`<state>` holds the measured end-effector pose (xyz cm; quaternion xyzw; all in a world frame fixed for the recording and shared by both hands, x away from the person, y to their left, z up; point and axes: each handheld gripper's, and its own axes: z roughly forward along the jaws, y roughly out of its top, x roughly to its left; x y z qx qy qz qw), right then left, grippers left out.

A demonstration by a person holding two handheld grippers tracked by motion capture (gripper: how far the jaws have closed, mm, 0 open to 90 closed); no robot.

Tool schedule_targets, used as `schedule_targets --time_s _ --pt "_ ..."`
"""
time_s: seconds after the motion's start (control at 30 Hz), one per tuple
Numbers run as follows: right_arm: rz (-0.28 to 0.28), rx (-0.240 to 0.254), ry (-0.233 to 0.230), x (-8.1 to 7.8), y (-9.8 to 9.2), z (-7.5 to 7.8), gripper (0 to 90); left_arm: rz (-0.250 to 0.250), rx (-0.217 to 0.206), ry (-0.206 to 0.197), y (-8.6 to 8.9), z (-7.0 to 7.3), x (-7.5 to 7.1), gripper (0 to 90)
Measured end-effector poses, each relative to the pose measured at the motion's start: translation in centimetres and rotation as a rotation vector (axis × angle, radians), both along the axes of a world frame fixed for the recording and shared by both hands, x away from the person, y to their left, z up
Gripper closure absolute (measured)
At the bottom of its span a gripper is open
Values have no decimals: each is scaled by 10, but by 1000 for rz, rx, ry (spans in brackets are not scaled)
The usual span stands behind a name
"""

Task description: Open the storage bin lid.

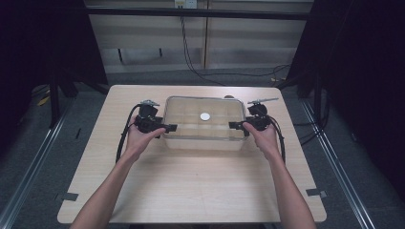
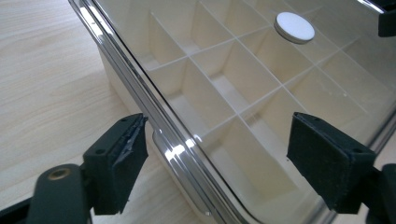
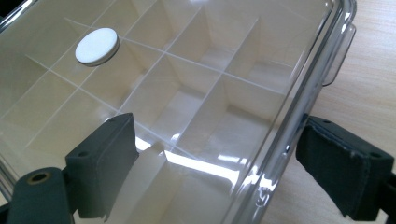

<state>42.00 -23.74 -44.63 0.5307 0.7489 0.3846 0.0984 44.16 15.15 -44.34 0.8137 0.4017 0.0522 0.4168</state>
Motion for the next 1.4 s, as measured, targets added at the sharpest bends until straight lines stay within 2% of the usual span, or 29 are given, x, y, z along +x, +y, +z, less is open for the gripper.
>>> schedule_targets --time_s 0.13,0.2,0.33,0.4,0.57,0.7,0.83,1.0,1.1,1.17,1.33,1.37,1.4 --pt "-6 8 14 2 2 -1 108 1 -7 9 1 0 3 197" --pt "-10 6 23 3 3 0 103 -9 3 8 2 1 6 205" --pt "-8 5 24 3 4 -2 85 -12 10 22 -3 1 9 166" --pt "-9 5 24 4 5 -2 83 -14 21 16 -4 1 9 154" --pt "-8 1 17 5 5 -3 75 -25 3 40 -6 -1 14 142" --pt "-21 8 20 7 6 -4 69 -33 10 63 -7 -1 18 133" --pt "-30 29 27 8 5 -6 67 -35 6 62 -7 -1 18 134" --pt "-36 20 15 7 6 -6 69 -34 -8 75 -6 -1 18 155" --pt "-50 4 -1 6 9 -5 70 -30 -6 56 -4 0 16 183" --pt "-62 5 -25 5 9 -5 77 -20 -14 24 -2 1 14 226" --pt "-79 6 -38 4 10 -5 83 -17 -20 14 0 2 12 262" --pt "-90 -8 -59 2 10 -4 104 -20 -20 15 1 2 12 266" --pt "-90 -8 -59 2 10 -4 104 -23 -23 12 2 2 12 266"
